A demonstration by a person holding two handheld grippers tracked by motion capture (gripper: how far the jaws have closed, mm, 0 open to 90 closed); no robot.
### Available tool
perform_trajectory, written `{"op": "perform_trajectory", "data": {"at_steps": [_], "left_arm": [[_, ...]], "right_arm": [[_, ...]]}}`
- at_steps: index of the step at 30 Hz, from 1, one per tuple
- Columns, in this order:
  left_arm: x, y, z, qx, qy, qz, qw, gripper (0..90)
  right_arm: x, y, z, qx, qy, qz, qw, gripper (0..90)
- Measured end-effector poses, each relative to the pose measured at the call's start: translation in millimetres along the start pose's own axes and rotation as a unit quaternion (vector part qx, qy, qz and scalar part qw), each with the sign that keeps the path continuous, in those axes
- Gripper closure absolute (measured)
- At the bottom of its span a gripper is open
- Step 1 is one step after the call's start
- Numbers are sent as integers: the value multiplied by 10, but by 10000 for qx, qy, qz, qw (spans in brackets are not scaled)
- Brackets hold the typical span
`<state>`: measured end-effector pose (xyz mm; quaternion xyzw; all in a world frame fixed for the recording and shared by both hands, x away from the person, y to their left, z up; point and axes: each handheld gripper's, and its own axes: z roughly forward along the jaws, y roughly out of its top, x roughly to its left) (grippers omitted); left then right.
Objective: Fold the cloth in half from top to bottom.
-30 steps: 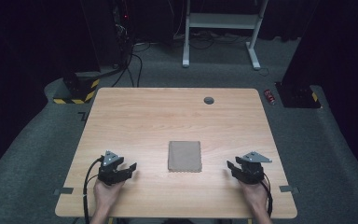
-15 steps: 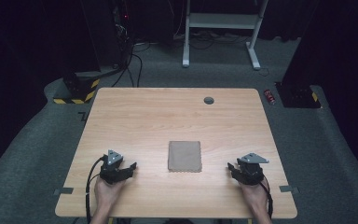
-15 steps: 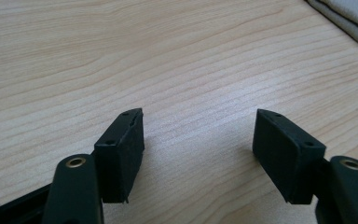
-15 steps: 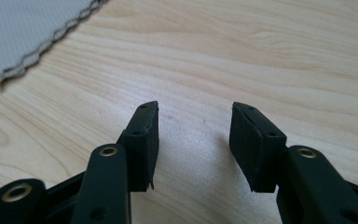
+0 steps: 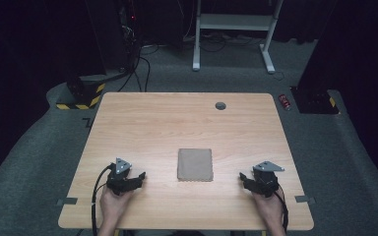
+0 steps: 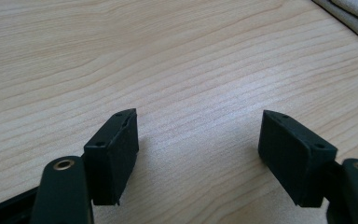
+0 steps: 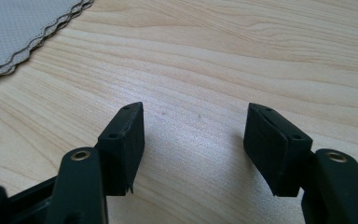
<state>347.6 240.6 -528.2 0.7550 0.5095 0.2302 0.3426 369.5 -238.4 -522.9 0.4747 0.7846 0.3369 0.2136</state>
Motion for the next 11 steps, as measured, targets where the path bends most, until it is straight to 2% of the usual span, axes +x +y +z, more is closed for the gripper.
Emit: {"op": "perform_trajectory", "data": {"at_steps": [11], "left_arm": [[-1,0,1,4,-4,0,10000,286]], "right_arm": [[0,0,0,1,1,2,10000,379]]}}
